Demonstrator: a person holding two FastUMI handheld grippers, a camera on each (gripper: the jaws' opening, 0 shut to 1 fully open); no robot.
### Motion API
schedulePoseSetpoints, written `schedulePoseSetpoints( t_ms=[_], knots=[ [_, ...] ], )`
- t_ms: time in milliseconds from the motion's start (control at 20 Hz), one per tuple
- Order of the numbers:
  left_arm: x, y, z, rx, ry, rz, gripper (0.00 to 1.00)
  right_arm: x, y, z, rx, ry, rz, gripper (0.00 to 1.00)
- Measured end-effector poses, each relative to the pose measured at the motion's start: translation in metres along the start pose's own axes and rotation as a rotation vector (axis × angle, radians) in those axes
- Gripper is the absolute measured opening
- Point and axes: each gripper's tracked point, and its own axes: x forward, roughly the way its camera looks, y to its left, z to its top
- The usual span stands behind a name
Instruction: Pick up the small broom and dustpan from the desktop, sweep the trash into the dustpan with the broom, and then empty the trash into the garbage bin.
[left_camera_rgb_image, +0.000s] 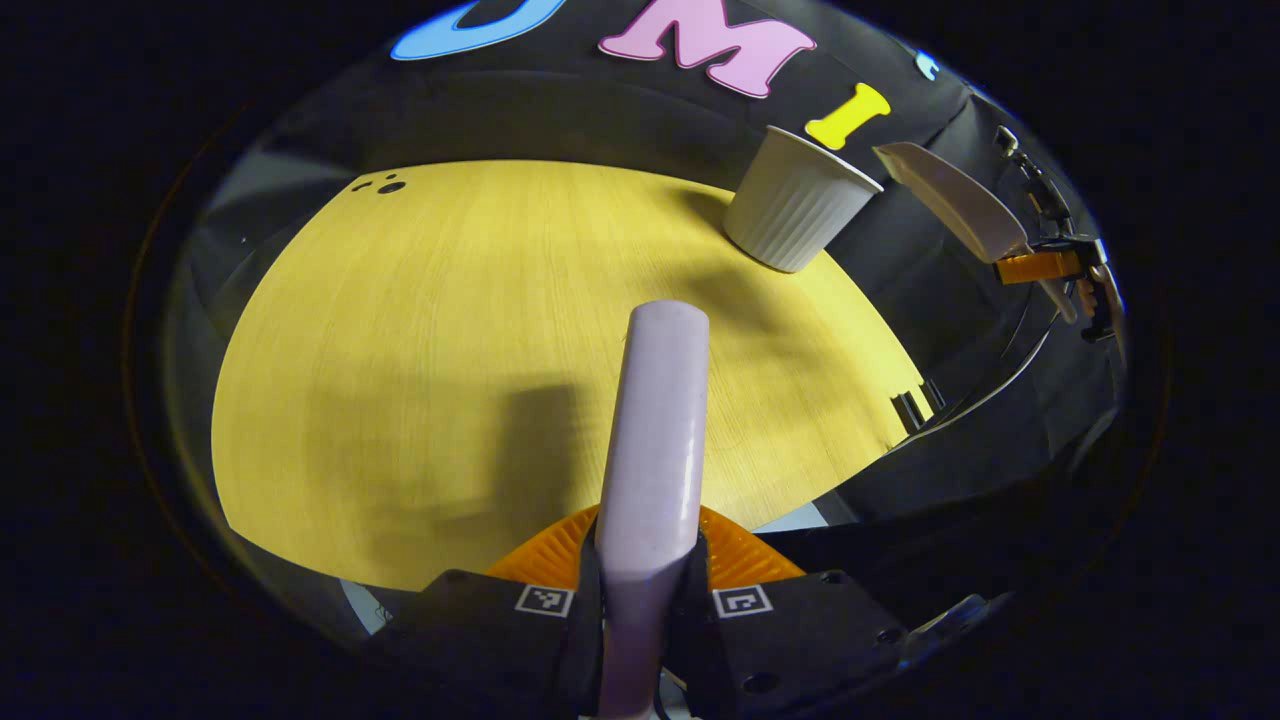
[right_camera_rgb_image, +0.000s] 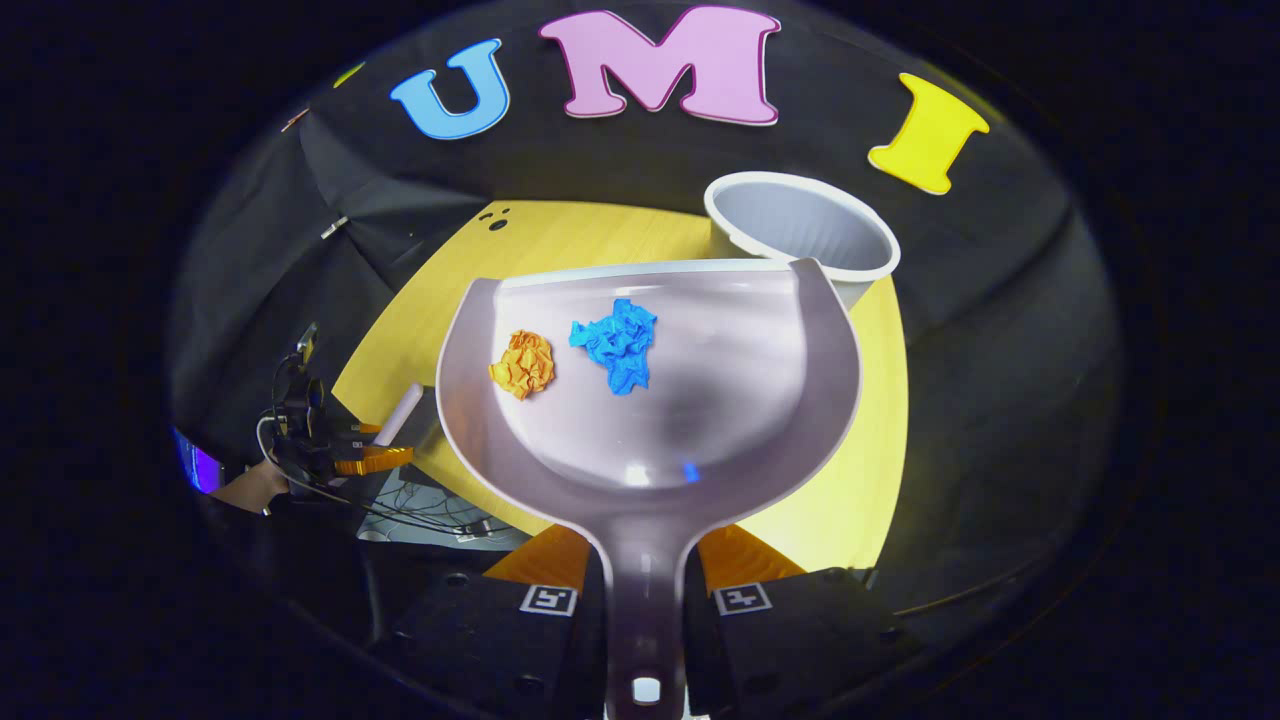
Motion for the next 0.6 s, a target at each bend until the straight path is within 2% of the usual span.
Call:
schedulePoseSetpoints(
  t_ms=[300, 350, 400, 450, 550, 600],
  knots=[
    [-0.019, 0.008, -0.002, -0.074, -0.029, 0.016, 0.34, -0.024, -0.083, 0.054, 0.031, -0.074, -0.132, 0.35],
    [-0.020, 0.009, -0.003, -0.088, -0.030, 0.020, 0.34, -0.025, -0.095, 0.065, 0.043, -0.093, -0.147, 0.31],
    [-0.021, 0.010, -0.003, -0.110, -0.030, 0.025, 0.34, -0.026, -0.107, 0.073, 0.053, -0.107, -0.163, 0.39],
    [-0.022, 0.011, -0.004, -0.126, -0.034, 0.027, 0.36, -0.025, -0.120, 0.080, 0.060, -0.113, -0.182, 0.35],
    [-0.023, 0.011, -0.007, -0.144, -0.040, 0.030, 0.34, -0.012, -0.149, 0.095, 0.051, -0.116, -0.240, 0.39],
    [-0.024, 0.011, -0.009, -0.150, -0.034, 0.030, 0.34, -0.004, -0.163, 0.100, 0.045, -0.112, -0.270, 0.35]
  ],
)
